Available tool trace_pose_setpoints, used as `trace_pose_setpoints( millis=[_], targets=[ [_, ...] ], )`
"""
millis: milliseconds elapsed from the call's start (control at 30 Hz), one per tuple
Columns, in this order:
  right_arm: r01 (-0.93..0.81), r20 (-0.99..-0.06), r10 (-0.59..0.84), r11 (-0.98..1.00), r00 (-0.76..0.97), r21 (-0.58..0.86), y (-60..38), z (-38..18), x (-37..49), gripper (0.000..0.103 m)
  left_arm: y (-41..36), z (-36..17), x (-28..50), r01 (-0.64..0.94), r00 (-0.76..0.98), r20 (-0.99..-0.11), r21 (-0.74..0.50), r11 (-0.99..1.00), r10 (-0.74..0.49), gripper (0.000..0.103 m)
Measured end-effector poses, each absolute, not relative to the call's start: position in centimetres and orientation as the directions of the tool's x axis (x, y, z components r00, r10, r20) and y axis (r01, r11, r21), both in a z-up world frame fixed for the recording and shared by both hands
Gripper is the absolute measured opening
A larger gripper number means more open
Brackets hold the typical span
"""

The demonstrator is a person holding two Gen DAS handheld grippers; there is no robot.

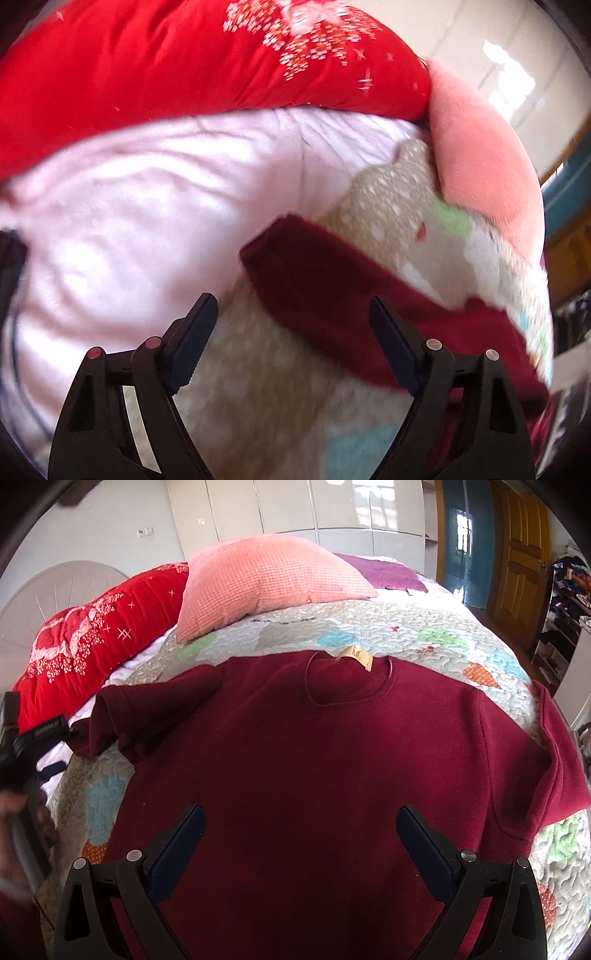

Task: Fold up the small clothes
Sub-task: 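Grasp the sweatshirt sleeve with the left gripper and lift it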

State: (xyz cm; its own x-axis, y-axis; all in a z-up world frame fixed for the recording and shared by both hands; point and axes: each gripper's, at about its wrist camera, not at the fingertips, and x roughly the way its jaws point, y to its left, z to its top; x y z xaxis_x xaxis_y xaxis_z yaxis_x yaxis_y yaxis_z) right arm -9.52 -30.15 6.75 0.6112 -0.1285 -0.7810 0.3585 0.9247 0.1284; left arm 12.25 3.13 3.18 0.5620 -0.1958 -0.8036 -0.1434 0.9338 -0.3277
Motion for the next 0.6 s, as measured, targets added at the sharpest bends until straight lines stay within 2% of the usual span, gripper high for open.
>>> trace_pose_setpoints(
  millis=[67, 133, 167, 200, 233, 267, 300, 433, 600],
  targets=[
    [0.359, -0.791, -0.122, 0.924, 0.599, 0.129, -30.3, 6.3, -9.4, 0.103, 2.9, 2.8, 13.4, -0.144, 0.571, -0.798, -0.329, 0.933, -0.193, 0.076],
    [0.364, -0.799, -0.123, 0.923, 0.588, 0.125, -30.3, 6.1, -9.3, 0.103, 2.3, 2.3, 14.5, -0.132, 0.564, -0.81, -0.28, 0.951, -0.161, 0.041],
    [0.364, -0.801, -0.122, 0.923, 0.586, 0.126, -30.4, 6.0, -9.3, 0.103, 2.1, 2.2, 14.7, -0.121, 0.563, -0.812, -0.267, 0.956, -0.156, 0.036],
    [0.365, -0.802, -0.121, 0.922, 0.585, 0.127, -30.5, 6.0, -9.3, 0.103, 2.2, 2.4, 15.0, -0.102, 0.57, -0.804, -0.273, 0.956, -0.169, 0.024],
    [0.365, -0.801, -0.122, 0.922, 0.585, 0.126, -30.5, 6.0, -9.3, 0.103, 2.5, 2.9, 15.1, -0.094, 0.571, -0.801, -0.28, 0.955, -0.179, 0.016],
    [0.364, -0.8, -0.124, 0.923, 0.586, 0.124, -30.6, 6.1, -9.4, 0.103, 2.7, 3.5, 15.4, -0.084, 0.57, -0.8, -0.285, 0.955, -0.189, 0.014],
    [0.362, -0.799, -0.126, 0.924, 0.588, 0.121, -30.6, 6.2, -9.4, 0.103, 3.2, 5.1, 15.8, -0.065, 0.585, -0.787, -0.284, 0.957, -0.195, 0.007],
    [0.364, -0.79, -0.13, 0.923, 0.599, 0.124, -31.0, 6.8, -9.7, 0.103, 4.5, 12.8, 16.0, -0.043, 0.723, -0.683, -0.192, 0.98, -0.102, 0.007],
    [0.382, -0.783, -0.121, 0.911, 0.611, 0.156, -31.9, 7.1, -10.4, 0.103, 3.0, 21.3, 13.5, 0.058, 0.8, -0.577, -0.203, 0.977, -0.167, 0.007]
  ],
)
